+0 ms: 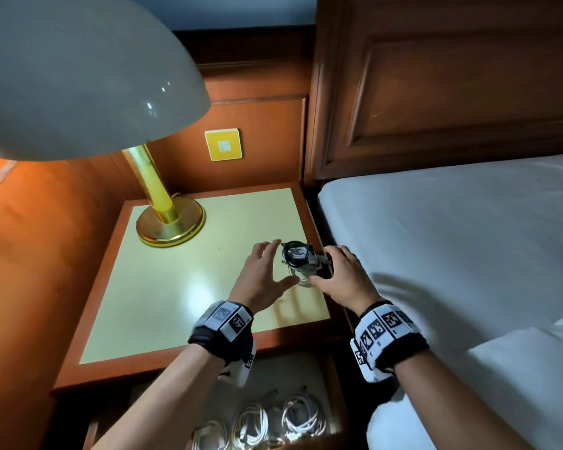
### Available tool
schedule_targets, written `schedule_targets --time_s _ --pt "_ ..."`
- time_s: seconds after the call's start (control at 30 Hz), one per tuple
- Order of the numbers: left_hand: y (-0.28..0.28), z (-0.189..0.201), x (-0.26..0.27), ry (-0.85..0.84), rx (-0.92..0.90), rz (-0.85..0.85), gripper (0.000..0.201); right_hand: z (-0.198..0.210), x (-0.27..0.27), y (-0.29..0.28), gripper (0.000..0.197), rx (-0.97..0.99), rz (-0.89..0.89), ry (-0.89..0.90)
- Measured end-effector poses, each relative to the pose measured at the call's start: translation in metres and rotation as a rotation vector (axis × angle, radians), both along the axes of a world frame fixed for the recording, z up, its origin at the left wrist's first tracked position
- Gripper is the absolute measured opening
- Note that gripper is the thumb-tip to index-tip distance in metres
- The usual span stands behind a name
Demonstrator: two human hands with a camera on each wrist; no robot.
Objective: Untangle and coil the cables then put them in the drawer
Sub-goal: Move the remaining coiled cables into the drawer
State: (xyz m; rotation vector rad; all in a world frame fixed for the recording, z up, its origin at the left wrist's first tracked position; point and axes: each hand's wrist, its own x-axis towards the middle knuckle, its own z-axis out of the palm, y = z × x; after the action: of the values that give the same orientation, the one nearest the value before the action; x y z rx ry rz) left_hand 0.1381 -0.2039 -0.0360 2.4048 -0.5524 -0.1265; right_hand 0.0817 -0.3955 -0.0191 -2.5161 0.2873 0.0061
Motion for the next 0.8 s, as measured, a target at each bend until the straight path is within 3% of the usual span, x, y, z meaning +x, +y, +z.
schedule_targets --time_s 0.3,0.67,0.8 --pt "-0.028 -0.018 0.039 -0.003 0.051 -0.026 0.089 -0.011 0.026 -0.009 0.071 0.009 0.039 0.039" --pt "-0.034 -0.026 0.048 -0.056 0.040 -0.046 0.073 -0.012 0.035 -0.012 0.076 0.049 0.058 0.028" --pt "-0.029 -0.025 0.048 -0.028 -0.050 0.020 0.073 -0.011 0.038 -0.014 0.078 0.079 0.075 0.027"
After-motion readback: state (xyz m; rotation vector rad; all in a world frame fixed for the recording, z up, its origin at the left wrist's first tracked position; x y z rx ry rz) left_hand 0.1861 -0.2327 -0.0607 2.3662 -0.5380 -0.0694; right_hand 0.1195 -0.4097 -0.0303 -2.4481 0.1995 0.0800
